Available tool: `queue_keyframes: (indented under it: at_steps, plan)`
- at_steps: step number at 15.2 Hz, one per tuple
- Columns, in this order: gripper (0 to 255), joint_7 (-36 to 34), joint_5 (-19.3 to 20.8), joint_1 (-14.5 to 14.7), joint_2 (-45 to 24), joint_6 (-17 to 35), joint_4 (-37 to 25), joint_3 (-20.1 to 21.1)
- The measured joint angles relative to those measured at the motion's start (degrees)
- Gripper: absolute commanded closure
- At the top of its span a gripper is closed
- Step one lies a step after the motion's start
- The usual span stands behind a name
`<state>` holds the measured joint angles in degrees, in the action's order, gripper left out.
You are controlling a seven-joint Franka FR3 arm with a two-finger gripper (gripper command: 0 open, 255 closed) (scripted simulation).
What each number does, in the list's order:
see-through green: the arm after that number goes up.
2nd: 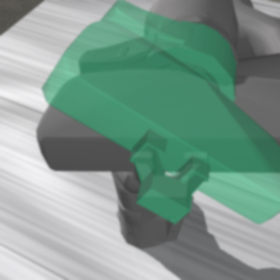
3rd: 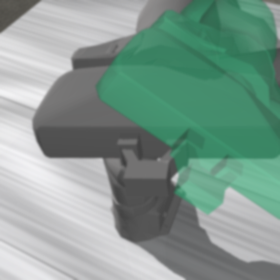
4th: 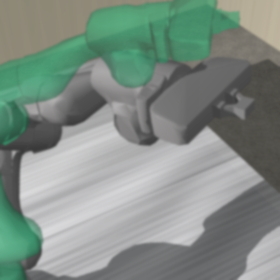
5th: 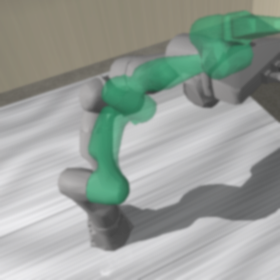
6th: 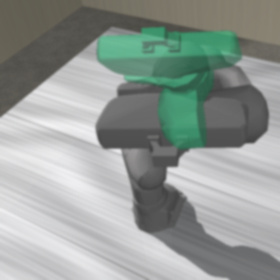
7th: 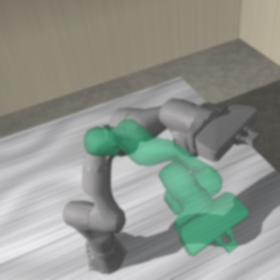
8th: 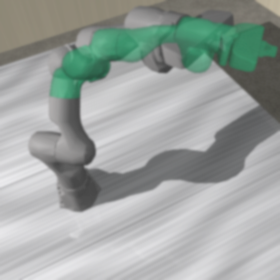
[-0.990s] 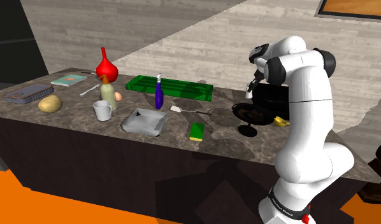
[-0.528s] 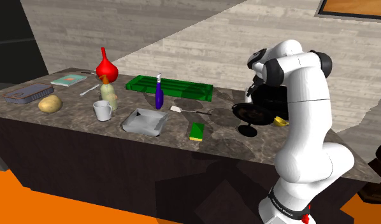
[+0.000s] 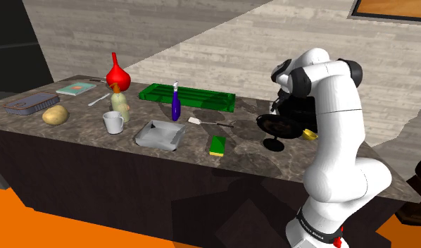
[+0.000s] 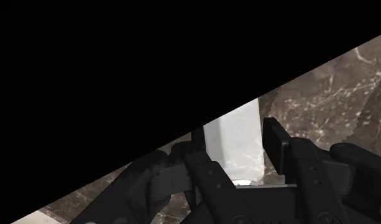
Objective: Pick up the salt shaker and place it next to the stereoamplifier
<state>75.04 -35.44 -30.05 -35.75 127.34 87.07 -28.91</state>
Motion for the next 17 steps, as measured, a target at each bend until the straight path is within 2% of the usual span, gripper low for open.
queue_keyframes:
  at_steps: [5,6,12,17]
  plan:
    - [255,0.1,-0.1,0.0,-0.2,0.2,0.1,0.1]
    - [0,0.1,-0.1,0.0,-0.2,0.2,0.1,0.1]
    - [0,0.1,-0.1,0.0,-0.2,0.2,0.1,0.1]
    - [0,-1.0,2.1,0.6,3.9,-3.2,0.4,-1.6]
